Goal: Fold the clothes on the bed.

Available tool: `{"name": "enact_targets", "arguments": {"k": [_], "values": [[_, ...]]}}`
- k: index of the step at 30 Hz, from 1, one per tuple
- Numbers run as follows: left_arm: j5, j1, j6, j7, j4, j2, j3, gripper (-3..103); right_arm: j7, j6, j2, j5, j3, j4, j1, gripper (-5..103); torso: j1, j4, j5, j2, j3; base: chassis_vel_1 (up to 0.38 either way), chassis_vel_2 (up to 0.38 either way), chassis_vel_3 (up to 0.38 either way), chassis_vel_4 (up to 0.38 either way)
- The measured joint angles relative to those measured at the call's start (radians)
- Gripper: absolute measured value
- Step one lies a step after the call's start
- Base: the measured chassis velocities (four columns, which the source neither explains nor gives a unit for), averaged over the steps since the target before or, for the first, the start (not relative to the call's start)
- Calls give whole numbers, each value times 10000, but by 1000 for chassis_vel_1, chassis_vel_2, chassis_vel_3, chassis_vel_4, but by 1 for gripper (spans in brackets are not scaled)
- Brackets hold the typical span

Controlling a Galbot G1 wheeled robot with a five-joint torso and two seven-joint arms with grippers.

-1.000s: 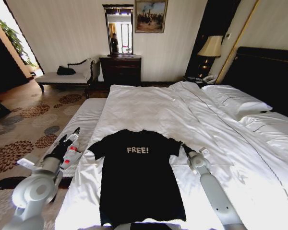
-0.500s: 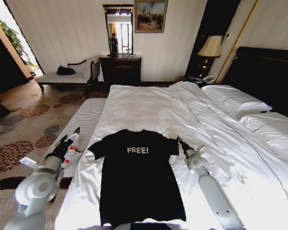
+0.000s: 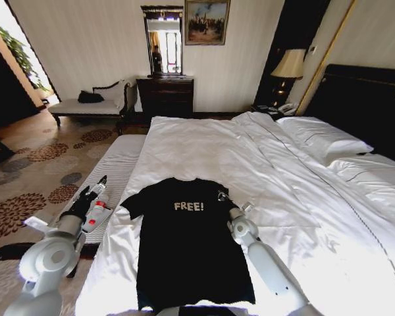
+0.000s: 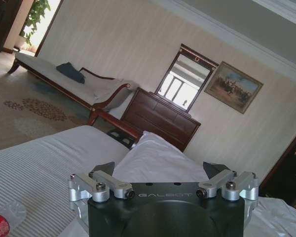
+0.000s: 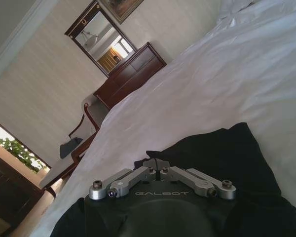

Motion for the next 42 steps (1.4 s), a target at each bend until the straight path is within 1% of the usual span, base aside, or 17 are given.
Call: {"name": "enact_targets", "arguments": {"k": [13,14,16,17,18,20,21,24,27,28,30,31,32,35,36,40,42], "values": [[101,-15,-12,5,74,-33,24,100,-86,184,453,-504,-292,-706,272,0,-1,1,0,0,0,0,0,0,0],[114,-5,-12,6,74,-34,26,100,-101,216,465,-597,-292,-726,271,-3,0,0,0,0,0,0,0,0,0],[126,10,-12,7,73,-34,27,100,-244,292,451,-716,-264,-704,223,2,-1,1,1,0,0,0,0,0,0],[128,20,-12,8,73,-33,27,100,-349,320,421,-757,-239,-629,164,8,0,1,1,0,0,0,0,0,0],[128,20,-12,8,73,-33,27,100,-349,320,421,-757,-239,-629,164,8,0,1,1,0,0,0,0,0,0],[128,27,-12,10,72,-26,24,100,-533,394,305,-796,-161,-174,-40,19,0,-1,1,0,0,0,0,0,0],[128,27,-12,10,72,-26,24,100,-533,394,305,-796,-161,-174,-40,19,0,-1,1,0,0,0,0,0,0],[129,23,-12,13,105,-22,37,100,-589,446,139,-611,-79,935,-354,35,-1,1,1,0,0,0,0,0,0],[141,13,-12,17,179,-7,72,100,-584,441,30,-384,53,1562,-460,40,-1,1,0,0,-1,0,0,0,0],[153,7,-12,20,231,14,81,100,-528,406,-23,-249,159,1783,-466,45,-1,0,1,1,-1,0,0,0,0],[154,-14,-13,21,367,84,67,100,-214,250,-135,76,379,1984,-430,56,-1,1,-1,1,0,0,0,0,0],[135,-57,-24,15,483,144,12,100,93,58,-192,232,498,2010,-399,56,-1,1,0,2,0,0,0,0,0],[135,-57,-24,15,483,144,12,100,93,58,-192,232,498,2010,-399,56,-1,1,0,2,0,0,0,0,0],[93,-511,-43,-207,1364,506,-270,100,1111,-619,-373,505,739,1991,-421,73,0,-1,1,2,0,0,0,0,0],[93,-511,-43,-207,1364,506,-270,100,1111,-619,-373,505,739,1991,-421,73,0,-1,1,2,0,0,0,0,0],[421,-968,-150,-226,2695,955,-373,100,1615,-1100,-445,520,881,1942,-716,94,0,0,-1,1,0,0,0,0,0],[463,-993,-166,-221,2871,1001,-370,100,1660,-1135,-421,530,883,1945,-815,94,0,0,-1,2,0,0,0,0,0]]}}
